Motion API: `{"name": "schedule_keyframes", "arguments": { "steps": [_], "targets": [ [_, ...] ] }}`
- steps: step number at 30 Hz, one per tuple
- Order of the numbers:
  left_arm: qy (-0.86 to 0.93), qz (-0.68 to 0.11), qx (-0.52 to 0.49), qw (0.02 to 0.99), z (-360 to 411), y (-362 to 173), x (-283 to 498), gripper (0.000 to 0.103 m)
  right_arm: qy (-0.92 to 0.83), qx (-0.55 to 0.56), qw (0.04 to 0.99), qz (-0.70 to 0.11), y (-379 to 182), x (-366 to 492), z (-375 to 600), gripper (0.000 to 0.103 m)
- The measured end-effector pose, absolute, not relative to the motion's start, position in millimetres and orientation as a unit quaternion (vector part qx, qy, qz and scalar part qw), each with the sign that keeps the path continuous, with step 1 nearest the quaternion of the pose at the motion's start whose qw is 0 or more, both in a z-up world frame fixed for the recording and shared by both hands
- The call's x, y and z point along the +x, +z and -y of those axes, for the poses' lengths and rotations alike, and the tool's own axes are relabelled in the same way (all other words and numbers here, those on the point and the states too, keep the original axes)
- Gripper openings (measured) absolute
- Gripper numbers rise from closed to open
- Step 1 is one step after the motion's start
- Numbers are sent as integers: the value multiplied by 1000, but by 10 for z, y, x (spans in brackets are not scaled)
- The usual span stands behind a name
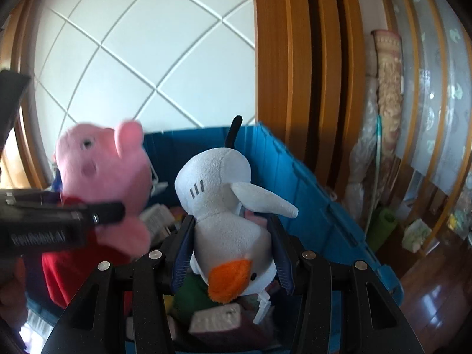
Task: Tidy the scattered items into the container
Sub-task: 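Lower both plushes into the blue crate and open both grippers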
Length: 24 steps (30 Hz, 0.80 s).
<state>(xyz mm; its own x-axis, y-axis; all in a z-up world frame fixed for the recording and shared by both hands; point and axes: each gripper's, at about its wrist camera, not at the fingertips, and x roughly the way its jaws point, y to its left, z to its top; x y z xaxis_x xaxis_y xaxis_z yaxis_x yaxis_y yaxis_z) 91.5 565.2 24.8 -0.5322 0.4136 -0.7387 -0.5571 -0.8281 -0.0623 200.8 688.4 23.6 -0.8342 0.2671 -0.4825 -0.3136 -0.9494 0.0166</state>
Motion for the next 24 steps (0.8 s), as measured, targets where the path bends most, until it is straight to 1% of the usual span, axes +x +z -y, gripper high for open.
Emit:
{"name": "schedule_keyframes", "arguments": {
  "steps": [5,8,9,10,11,16,21,22,24],
  "targets": [
    [857,-103,-425,272,-5773,9,1000,68,953,-261,144,-52,92,1963,-6989,48],
    [859,-102,-423,271,-5795,-13,1056,69,951,-269,142,-53,37,1951,-7050,48],
    [865,-104,-411,268,-5793,-3,1064,73,951,-271,143,-52,24,1951,-7059,48],
    [870,-108,-402,263,-5767,2,1062,82,950,-273,143,-51,11,1952,-7066,48],
    [875,-112,-392,260,-5772,2,1103,85,950,-274,143,-50,4,1954,-7067,48],
    [879,-109,-385,260,-5729,22,1067,85,948,-279,143,-45,-11,1959,-7075,49],
    [882,-117,-382,252,-5741,11,1117,85,949,-278,146,-42,12,1975,-7072,51],
    [881,-116,-382,252,-5735,9,1119,85,949,-276,148,-43,20,1984,-7081,52],
    [882,-117,-381,251,-5726,2,1140,85,950,-272,149,-46,41,2008,-7095,57]
  ]
}}
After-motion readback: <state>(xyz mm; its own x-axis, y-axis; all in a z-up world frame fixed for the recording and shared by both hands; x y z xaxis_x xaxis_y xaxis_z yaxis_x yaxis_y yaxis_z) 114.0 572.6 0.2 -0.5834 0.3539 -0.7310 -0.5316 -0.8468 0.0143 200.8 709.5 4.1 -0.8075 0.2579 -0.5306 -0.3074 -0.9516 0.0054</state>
